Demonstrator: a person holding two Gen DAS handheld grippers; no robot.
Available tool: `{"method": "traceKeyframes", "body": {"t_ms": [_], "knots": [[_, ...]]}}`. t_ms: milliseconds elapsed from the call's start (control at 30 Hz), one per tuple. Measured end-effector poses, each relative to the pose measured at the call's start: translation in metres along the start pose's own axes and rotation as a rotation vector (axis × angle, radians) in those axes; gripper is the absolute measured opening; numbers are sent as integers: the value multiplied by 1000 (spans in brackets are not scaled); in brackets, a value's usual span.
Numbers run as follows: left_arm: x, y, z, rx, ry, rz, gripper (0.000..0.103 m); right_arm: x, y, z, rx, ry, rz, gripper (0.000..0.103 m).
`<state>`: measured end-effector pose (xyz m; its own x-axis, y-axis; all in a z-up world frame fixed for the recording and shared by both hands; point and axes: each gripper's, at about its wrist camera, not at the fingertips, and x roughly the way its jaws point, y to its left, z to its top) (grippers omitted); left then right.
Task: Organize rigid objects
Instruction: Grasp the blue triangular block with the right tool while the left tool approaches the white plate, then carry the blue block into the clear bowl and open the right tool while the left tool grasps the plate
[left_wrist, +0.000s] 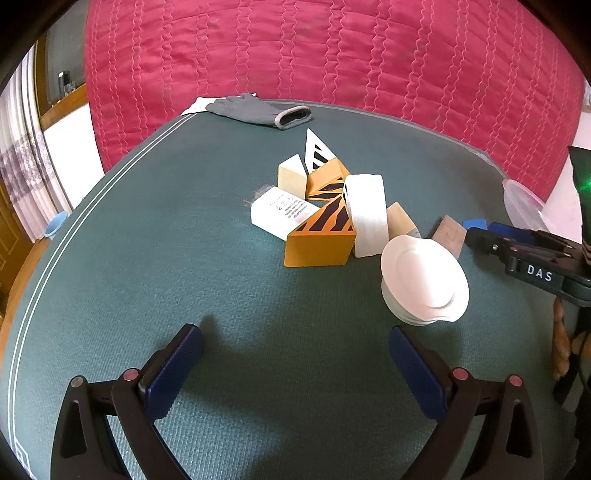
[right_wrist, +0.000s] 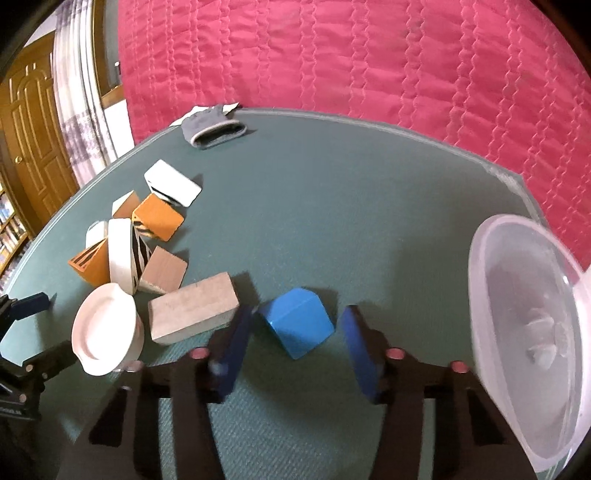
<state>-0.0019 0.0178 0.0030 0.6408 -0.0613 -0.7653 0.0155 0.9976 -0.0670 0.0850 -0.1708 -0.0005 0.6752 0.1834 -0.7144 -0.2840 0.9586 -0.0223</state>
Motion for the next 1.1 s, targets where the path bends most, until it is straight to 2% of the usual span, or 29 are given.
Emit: {"method": "traceKeyframes", "body": {"t_ms": [67,233,433,700,900,1100], "knots": [[0,0,0,4,2,3,103,-1,0,0,1,-5,13,42],[-1,2,0,-1,2,13,103,-9,1,-7,12,-15,20,42],[-6,-4,4,-7,-4,5,103,-32,-4,-20,71,-76,33,42],[-18,-32,14,53,-37,-43,102,-61,-13,-26,128,-166,29,42],[-8,-55,23,95,-9,-73,103,-69,-28,-27,190,-209,19,42],[6,-72,28,133,4,-59,102,-81,-42,-28,249,-260,-4,42]]}}
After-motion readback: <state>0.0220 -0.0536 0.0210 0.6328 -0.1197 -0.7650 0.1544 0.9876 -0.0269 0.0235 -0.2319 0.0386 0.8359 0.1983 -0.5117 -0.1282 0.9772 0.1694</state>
